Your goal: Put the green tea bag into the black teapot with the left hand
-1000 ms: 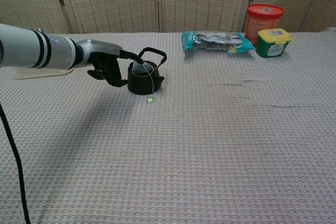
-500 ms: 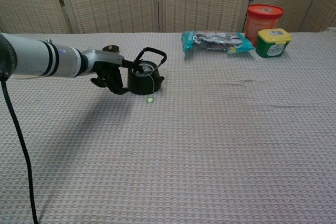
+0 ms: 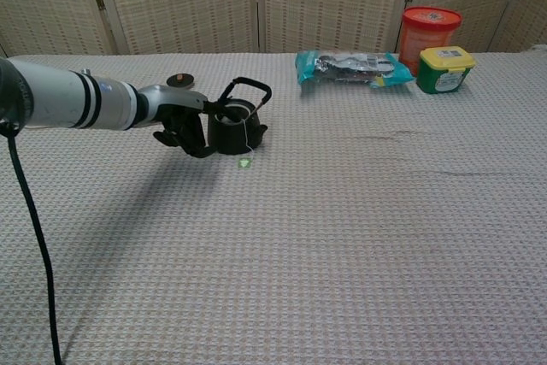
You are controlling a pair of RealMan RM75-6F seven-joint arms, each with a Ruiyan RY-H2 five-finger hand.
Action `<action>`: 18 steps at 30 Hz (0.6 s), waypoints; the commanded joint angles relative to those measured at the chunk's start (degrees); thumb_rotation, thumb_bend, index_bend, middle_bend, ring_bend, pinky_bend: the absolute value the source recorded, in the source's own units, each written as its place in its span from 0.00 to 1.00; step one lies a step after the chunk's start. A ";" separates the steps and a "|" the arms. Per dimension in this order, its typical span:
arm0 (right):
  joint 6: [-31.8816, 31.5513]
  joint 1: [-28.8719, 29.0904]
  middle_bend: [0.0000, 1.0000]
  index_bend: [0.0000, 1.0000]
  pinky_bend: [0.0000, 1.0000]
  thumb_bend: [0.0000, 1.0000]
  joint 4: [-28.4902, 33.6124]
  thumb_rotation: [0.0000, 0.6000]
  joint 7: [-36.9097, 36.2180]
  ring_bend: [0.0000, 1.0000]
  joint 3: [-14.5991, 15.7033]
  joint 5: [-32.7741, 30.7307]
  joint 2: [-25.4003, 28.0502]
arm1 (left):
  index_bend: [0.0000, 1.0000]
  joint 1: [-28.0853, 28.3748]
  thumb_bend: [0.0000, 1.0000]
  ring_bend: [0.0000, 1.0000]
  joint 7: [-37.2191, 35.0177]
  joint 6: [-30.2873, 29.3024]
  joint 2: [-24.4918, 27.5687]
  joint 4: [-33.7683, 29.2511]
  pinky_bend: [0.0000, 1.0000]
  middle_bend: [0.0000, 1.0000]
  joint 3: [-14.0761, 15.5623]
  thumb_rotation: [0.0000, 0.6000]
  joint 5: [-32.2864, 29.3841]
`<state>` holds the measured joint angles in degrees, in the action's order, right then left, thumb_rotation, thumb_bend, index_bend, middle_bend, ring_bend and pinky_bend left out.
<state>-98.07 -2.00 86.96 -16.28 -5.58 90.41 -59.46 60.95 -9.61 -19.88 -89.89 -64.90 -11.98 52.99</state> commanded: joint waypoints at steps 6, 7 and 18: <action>0.64 0.27 0.00 0.00 0.00 0.19 0.05 1.00 0.50 0.00 -0.09 -0.28 -0.07 | 0.00 -0.65 0.51 1.00 -2.50 0.16 -0.13 -0.32 1.00 1.00 -1.64 1.00 2.54; 0.87 0.38 0.00 0.00 0.00 0.19 0.07 1.00 0.54 0.00 -0.06 -0.28 -0.05 | 0.00 -0.87 0.51 1.00 -2.81 -0.37 0.22 -0.92 1.00 1.00 -2.08 1.00 3.01; -2.93 -1.17 0.00 0.00 0.00 0.20 -1.07 1.00 -2.31 0.00 1.14 2.90 0.21 | 0.00 -7.24 0.51 0.98 -0.83 -14.34 16.75 -23.76 1.00 1.00 -6.13 1.00 7.26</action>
<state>-100.52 -2.80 86.23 -18.07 -4.69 92.89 -59.29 56.62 -12.39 -29.02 -80.00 -80.75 -17.03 58.80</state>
